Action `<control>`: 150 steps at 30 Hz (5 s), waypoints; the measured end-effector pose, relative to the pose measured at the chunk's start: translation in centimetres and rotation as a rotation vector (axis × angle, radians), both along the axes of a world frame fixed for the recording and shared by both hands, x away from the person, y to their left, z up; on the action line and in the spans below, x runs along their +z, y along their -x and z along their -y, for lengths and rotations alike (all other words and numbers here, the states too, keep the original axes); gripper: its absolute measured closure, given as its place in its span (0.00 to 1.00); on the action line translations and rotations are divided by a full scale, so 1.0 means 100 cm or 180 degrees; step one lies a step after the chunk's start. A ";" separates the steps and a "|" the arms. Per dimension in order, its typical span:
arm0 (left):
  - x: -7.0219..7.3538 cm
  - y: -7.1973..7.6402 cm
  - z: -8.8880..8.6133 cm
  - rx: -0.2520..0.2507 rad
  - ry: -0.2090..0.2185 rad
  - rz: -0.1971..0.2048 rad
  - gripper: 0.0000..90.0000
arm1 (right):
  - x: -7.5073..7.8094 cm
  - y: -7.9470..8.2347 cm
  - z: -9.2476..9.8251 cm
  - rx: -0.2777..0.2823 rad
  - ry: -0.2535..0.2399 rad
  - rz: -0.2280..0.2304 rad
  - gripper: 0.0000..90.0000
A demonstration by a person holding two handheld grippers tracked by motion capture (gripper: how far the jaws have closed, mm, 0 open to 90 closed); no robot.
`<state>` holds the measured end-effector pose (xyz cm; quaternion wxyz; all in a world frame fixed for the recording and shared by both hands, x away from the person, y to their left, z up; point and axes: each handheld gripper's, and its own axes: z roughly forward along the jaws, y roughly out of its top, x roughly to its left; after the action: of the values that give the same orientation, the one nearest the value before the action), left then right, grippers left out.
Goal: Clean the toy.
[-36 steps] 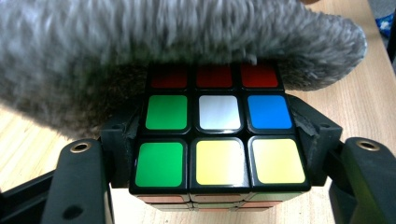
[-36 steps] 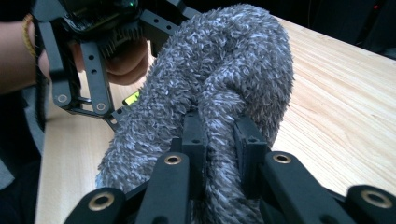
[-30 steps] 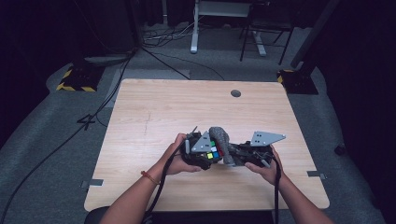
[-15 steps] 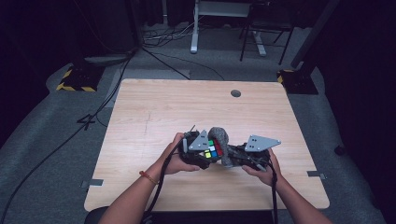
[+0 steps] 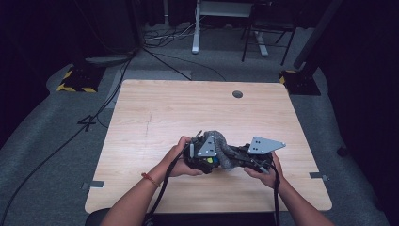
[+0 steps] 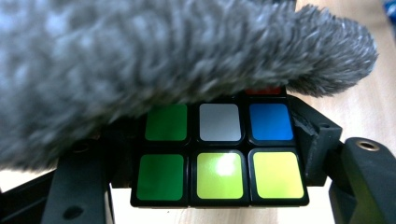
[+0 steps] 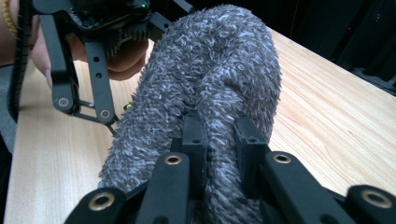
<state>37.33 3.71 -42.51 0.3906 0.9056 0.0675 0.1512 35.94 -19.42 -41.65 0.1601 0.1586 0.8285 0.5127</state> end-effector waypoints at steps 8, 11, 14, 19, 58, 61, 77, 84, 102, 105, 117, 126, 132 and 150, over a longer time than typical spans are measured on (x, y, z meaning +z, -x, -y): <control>0.008 -0.004 -0.009 0.0034 0.0231 -0.0047 0.37 | -0.007 -0.009 0.003 -0.0082 0.0126 -0.0146 0.86; 0.014 -0.005 -0.016 0.0030 0.0482 -0.0095 0.37 | -0.015 -0.014 0.004 -0.0054 0.0232 -0.0266 0.86; 0.014 -0.005 -0.018 0.0043 0.0572 -0.0118 0.37 | -0.018 -0.016 0.004 -0.0021 0.0201 -0.0344 0.86; 0.008 -0.008 -0.016 0.0034 0.0615 -0.0274 0.36 | -0.011 -0.012 0.004 -0.0016 0.0068 -0.0272 0.87; 0.005 -0.004 -0.003 0.0046 0.0331 -0.0095 0.37 | -0.002 -0.006 0.005 -0.0102 0.0117 -0.0059 0.87; 0.011 -0.004 -0.011 0.0057 0.0428 -0.0070 0.37 | -0.009 -0.013 0.008 -0.0170 0.0167 -0.0182 0.87; 0.013 -0.005 -0.019 -0.0005 0.0562 -0.0095 0.36 | -0.022 -0.024 0.014 0.0077 -0.0168 -0.0658 0.87; 0.008 -0.004 -0.011 0.0066 0.0361 0.0002 0.35 | -0.013 -0.019 0.014 0.0047 -0.0222 -0.0527 0.87; 0.018 0.000 -0.014 0.0021 0.0612 0.0025 0.37 | -0.015 -0.015 0.005 -0.0084 0.0166 -0.0322 0.87; 0.021 0.001 -0.015 -0.0017 0.0666 0.0001 0.37 | -0.022 -0.016 -0.001 -0.0084 0.0356 -0.0310 0.87; 0.014 -0.001 -0.012 -0.0029 0.0446 0.0016 0.36 | -0.005 -0.009 0.011 -0.0014 -0.0065 -0.0202 0.87; 0.005 0.000 -0.003 -0.0001 0.0228 0.0026 0.37 | 0.003 -0.003 0.009 0.0054 -0.0142 -0.0107 0.87; 0.009 -0.001 -0.007 0.0025 0.0319 0.0033 0.37 | 0.000 -0.007 0.010 -0.0013 -0.0038 -0.0154 0.87; 0.010 -0.005 -0.012 0.0021 0.0385 -0.0062 0.37 | -0.006 -0.014 0.010 0.0000 0.0065 -0.0320 0.87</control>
<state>37.80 4.93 -41.50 0.4434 0.8815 0.0832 0.1393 37.36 -20.44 -42.28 0.1199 0.1826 0.8406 0.4956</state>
